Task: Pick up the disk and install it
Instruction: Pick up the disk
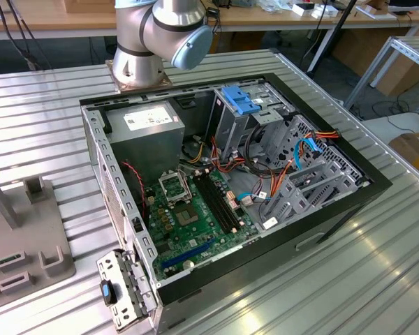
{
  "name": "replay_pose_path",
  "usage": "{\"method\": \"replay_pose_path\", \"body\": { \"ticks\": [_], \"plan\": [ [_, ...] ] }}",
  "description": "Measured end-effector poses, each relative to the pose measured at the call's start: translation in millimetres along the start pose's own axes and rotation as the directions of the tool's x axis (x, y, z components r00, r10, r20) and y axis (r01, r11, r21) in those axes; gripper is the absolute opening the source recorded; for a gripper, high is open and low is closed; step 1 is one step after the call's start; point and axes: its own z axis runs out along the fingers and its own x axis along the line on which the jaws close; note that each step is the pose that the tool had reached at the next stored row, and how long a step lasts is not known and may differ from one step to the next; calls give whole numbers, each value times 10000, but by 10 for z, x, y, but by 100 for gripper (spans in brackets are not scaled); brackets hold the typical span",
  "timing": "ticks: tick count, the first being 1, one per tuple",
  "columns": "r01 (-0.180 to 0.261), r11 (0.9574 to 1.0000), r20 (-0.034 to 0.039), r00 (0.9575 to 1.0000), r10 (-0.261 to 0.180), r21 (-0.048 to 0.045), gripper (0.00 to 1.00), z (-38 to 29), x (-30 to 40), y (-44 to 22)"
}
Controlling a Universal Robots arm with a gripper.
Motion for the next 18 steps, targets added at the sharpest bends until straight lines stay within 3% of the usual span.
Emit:
{"method": "replay_pose_path", "body": {
  "ticks": [3, 10, 13, 18],
  "plan": [
    [0, 10000, 0, 10000, 0, 0, 54, 0, 0, 0],
    [0, 10000, 0, 10000, 0, 0, 54, 129, -2, -3],
    [1, 10000, 0, 10000, -1, 4, 54, 225, -3, -6],
    [19, 10000, 28, 10000, -19, 55, 54, 268, -3, 1]
  ]
}}
